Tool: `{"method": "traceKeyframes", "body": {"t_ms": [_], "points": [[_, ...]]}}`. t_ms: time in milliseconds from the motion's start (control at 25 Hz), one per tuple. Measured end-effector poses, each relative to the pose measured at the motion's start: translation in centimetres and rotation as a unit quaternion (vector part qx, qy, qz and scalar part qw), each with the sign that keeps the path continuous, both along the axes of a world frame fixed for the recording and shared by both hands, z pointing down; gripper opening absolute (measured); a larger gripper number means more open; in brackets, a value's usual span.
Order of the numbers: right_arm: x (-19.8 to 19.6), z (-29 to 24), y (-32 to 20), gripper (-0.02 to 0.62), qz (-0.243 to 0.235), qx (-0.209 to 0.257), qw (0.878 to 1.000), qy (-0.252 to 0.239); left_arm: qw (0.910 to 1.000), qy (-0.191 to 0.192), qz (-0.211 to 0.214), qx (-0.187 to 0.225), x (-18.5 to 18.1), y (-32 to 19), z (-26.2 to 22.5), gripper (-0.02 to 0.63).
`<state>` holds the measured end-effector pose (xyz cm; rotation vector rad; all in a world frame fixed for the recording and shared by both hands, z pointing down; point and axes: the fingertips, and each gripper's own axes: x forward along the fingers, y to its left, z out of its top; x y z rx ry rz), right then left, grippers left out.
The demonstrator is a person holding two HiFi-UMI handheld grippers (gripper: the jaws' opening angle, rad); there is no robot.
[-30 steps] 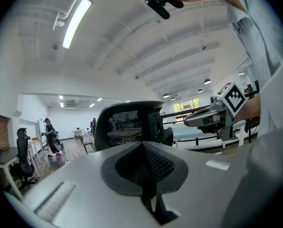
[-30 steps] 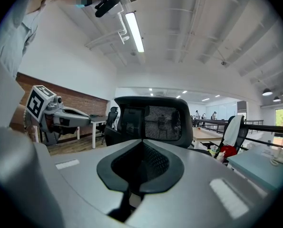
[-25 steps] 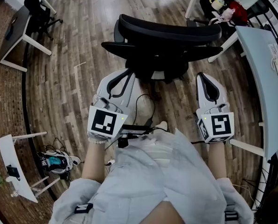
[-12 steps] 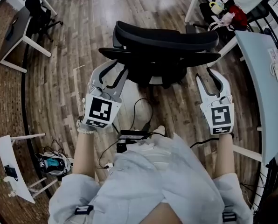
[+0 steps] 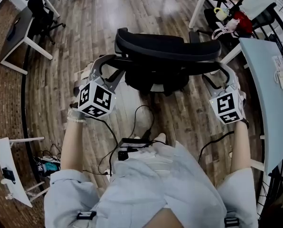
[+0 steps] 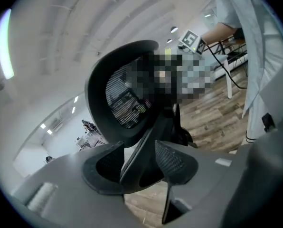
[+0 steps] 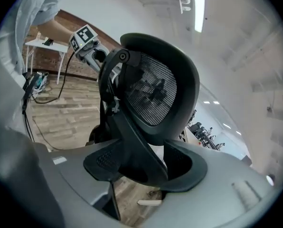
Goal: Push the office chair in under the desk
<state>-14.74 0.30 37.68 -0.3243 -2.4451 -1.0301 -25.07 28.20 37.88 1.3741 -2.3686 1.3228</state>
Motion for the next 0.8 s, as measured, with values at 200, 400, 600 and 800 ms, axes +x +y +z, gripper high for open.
{"method": "traceKeyframes", "body": {"t_ms": [200,400,600,800], "points": [[-1.5,1.7,-1.4,0.255,-0.029,0.05,0.997,0.057,0.9977,-0.009,0.022,-0.064,-1.2,-0.3,0.8,0.176],[-2.3,3.9,-2.0,0.256,-0.062,0.103,0.985,0.122,0.993,0.011,0.028,-0.114,-2.3,0.1,2.2,0.176],[-2.7,4.9,-3.1,0.256,-0.079,0.129,0.974,0.171,0.9868,0.013,0.045,-0.155,-2.8,-0.5,3.5,0.187],[-3.3,6.3,-3.4,0.256,-0.097,0.155,0.962,0.204,0.9794,0.031,0.058,-0.191,-3.1,-0.9,5.0,0.187]]}}
